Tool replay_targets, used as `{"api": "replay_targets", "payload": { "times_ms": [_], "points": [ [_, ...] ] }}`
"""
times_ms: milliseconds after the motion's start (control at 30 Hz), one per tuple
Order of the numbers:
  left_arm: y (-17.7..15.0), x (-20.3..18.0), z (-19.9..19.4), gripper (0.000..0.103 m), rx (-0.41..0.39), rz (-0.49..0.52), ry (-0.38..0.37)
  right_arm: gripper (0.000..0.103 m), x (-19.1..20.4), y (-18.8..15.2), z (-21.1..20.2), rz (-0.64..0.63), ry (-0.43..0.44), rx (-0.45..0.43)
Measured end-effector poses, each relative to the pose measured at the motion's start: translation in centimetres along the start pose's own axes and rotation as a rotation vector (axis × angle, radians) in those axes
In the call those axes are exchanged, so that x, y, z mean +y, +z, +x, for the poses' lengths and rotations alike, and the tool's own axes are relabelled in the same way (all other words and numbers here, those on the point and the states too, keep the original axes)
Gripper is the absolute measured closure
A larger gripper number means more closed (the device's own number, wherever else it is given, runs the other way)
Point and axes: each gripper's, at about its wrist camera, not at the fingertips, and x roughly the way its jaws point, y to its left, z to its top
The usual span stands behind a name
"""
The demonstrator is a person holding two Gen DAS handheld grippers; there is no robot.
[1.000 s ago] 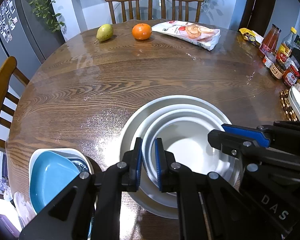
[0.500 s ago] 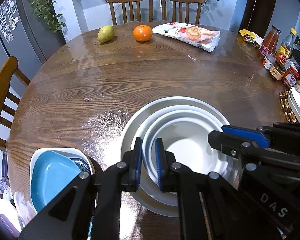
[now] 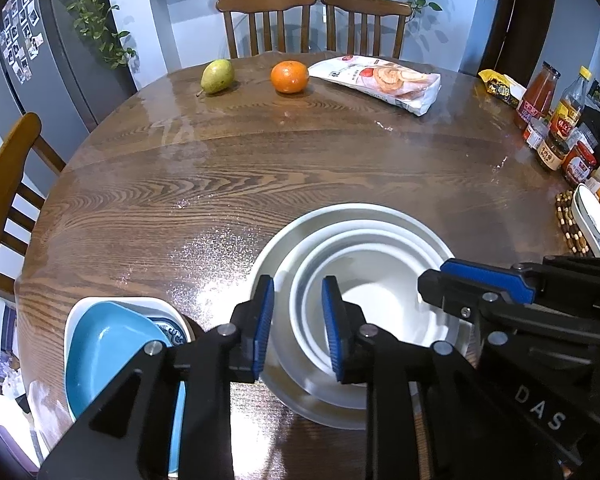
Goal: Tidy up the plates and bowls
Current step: 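Open both grippers and lift them off the bowl rims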
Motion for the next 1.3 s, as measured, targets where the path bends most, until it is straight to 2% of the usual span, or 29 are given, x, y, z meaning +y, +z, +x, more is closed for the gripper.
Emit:
{"api": "replay_targets", "payload": {
  "times_ms": [333,400,633,733,800,900,1033,1133,1200,1300],
  "points": [
    [0.0,0.0,-0.4,0.070,-0.016,-0.005,0.006,0.091,0.0,-0.2,-0.6,0.005,-0.003,-0.015],
    [0.0,0.1,-0.6,0.065,-0.020,-0.008,0.011,0.089,0.0,-0.3,-0.7,0.007,-0.005,-0.017],
    [-0.2,0.2,-1.0,0.062,-0.028,-0.014,0.013,0.082,-0.3,-0.5,-1.3,0.017,-0.010,-0.029],
    [-0.3,0.2,-1.2,0.057,-0.034,-0.014,0.020,0.073,-0.4,-0.7,-1.6,0.023,-0.019,-0.039],
    [-0.3,0.3,-1.2,0.049,-0.037,-0.021,0.023,0.066,-0.6,-0.8,-1.8,0.031,-0.024,-0.046],
    [-0.4,0.5,-1.4,0.045,-0.039,-0.028,0.028,0.057,-1.0,-0.9,-2.0,0.046,-0.029,-0.052],
    [-0.4,0.5,-1.6,0.039,-0.041,-0.033,0.034,0.055,-1.3,-1.1,-2.2,0.059,-0.025,-0.055],
    [-0.4,0.9,-1.6,0.031,-0.040,-0.045,0.038,0.053,-1.4,-1.1,-2.3,0.061,-0.023,-0.055],
    [-0.4,1.2,-1.7,0.025,-0.039,-0.053,0.042,0.045,-1.4,-1.2,-2.3,0.065,-0.026,-0.057],
    [-0.5,1.6,-2.1,0.017,-0.039,-0.066,0.044,0.040,-1.6,-1.3,-2.5,0.072,-0.024,-0.059]
  ]
}}
